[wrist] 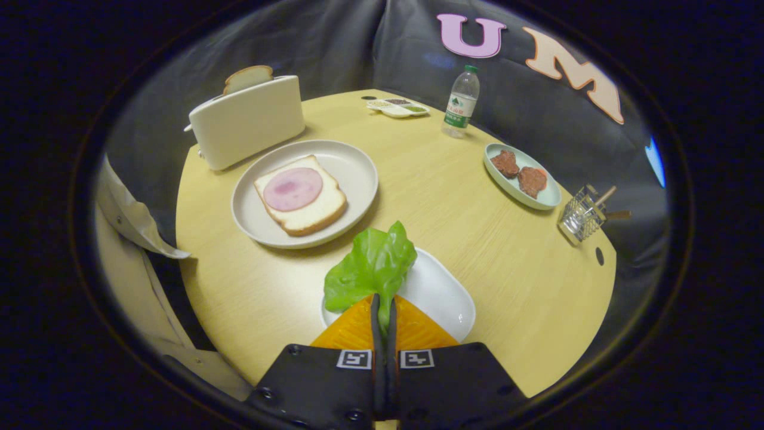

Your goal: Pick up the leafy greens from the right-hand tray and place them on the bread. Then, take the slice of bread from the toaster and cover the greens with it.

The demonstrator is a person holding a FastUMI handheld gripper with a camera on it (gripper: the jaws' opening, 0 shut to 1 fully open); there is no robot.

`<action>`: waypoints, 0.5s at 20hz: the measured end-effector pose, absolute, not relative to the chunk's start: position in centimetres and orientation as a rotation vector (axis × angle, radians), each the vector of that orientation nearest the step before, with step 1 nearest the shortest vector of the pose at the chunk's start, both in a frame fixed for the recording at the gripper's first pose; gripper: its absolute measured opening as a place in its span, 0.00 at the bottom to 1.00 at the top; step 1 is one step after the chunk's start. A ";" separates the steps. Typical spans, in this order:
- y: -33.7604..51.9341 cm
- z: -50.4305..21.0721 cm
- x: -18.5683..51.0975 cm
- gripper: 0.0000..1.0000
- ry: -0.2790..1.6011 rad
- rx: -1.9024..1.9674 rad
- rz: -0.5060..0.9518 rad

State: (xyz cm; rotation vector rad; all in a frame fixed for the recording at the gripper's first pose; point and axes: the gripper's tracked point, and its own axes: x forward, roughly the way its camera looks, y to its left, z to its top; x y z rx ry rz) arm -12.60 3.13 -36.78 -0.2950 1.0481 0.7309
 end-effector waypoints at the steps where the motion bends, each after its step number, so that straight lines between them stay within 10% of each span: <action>1: 3.4 -36.3 -12.6 0.04 1.040 -0.295 0.727; 10: 7.7 -32.1 -11.6 0.04 0.983 -0.293 0.740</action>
